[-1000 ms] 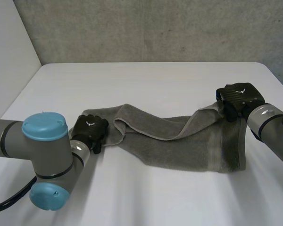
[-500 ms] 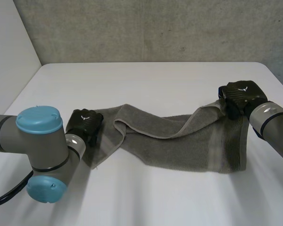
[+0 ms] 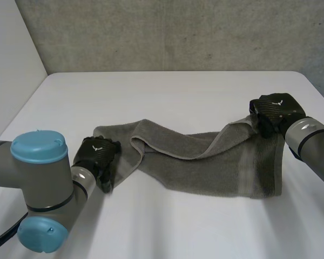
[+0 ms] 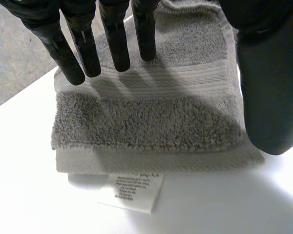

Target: Fold the towel.

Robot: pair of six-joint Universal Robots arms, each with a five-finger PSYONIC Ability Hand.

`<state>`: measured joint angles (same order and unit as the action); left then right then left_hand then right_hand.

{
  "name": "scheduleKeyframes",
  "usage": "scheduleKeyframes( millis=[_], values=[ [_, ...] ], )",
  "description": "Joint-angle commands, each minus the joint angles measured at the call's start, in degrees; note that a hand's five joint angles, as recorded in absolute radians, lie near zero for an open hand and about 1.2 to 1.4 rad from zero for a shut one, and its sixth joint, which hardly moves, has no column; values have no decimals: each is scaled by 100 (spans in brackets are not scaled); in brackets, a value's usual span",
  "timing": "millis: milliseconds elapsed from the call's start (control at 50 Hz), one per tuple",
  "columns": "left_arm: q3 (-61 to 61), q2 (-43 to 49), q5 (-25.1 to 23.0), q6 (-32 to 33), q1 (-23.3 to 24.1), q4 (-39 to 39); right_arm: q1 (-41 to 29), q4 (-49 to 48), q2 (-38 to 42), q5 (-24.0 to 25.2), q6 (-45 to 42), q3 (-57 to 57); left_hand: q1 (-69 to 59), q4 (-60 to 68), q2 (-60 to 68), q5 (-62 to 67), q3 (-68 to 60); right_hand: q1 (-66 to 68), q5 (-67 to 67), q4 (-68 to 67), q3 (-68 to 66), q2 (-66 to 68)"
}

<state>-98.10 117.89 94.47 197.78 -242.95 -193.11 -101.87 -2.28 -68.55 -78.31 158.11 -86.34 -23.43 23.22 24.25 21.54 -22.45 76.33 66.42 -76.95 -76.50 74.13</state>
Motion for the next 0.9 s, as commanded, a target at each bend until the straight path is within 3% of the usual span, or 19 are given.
scheduleKeyframes(
  millis=[20, 220, 420, 540, 800, 900],
  values=[
    [-16, 102, -25, 7, -41, -25, -26, 0, 0, 0, 0, -5, 514, -494, -597, -1326, 416, 367, 358, -305, -350, 587],
    [98, 252, -25, 33, -50, -192, -35, 0, 9, 0, 0, -23, -58, 78, -25, -754, -156, 367, 358, -305, -350, 587],
    [107, 401, -25, 911, -59, -649, -44, -9, 17, 0, 0, -23, -562, 583, 480, -249, -660, 367, 358, -305, -350, 587],
    [133, 489, -25, 947, -68, -676, -44, -9, 17, 0, 0, -23, -899, 920, 817, 88, -997, 367, 358, -305, -350, 587],
    [379, 471, -7, 912, -59, -676, -44, -18, 17, 0, -9, -23, -3504, 3524, 3421, 2692, -3602, 367, 358, -305, -350, 587],
    [406, 507, -16, 912, -68, -676, -35, -18, 17, 0, -9, -23, -3892, 3912, 3809, 3080, -3990, 367, 358, -305, -350, 587]
  ],
)
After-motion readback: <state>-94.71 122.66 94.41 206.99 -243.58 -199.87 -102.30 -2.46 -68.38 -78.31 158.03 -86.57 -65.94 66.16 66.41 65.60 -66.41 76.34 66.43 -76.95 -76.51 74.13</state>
